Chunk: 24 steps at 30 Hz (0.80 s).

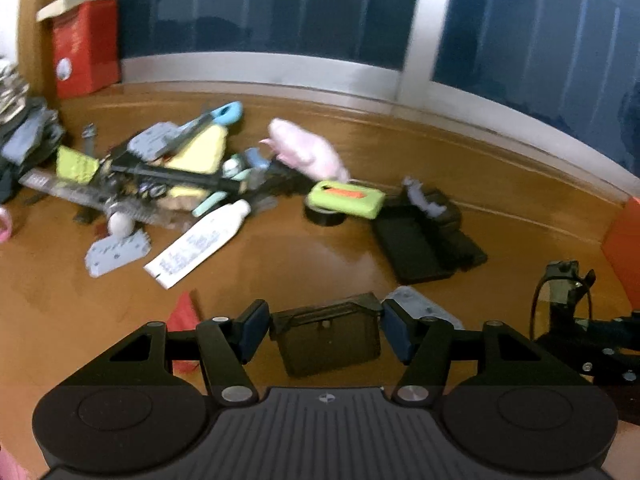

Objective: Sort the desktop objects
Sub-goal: 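Grasp the dark glasses case with the left tool while the right tool holds the eyeglasses, then carry the eyeglasses and dark case in both tools over to the cardboard box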

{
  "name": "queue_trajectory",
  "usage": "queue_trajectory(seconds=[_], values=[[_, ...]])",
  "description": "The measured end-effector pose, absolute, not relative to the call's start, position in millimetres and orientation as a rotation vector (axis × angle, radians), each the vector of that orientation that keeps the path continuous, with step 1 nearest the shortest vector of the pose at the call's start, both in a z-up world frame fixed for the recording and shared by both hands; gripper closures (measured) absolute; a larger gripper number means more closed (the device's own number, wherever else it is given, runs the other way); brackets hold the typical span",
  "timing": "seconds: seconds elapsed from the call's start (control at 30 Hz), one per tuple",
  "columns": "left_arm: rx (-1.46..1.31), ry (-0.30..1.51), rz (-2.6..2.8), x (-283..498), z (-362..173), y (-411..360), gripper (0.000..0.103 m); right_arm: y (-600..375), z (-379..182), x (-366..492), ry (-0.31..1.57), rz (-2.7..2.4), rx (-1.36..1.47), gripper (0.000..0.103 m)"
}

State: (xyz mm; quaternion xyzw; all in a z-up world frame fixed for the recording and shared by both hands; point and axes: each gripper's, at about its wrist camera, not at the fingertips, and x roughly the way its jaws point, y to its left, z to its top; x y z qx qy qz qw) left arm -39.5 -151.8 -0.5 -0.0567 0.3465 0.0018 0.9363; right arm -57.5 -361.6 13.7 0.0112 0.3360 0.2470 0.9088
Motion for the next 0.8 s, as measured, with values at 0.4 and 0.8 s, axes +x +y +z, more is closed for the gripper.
queue_trajectory(seconds=[0.4, 0.8], values=[[-0.014, 0.66, -0.222, -33, 20, -177, 0.042, -370, 34, -92, 0.618, 0.312, 0.068, 0.072], [0.038, 0.655, -0.308, -26, 27, -193, 0.042, -386, 49, -111, 0.558, 0.18, 0.089, 0.072]])
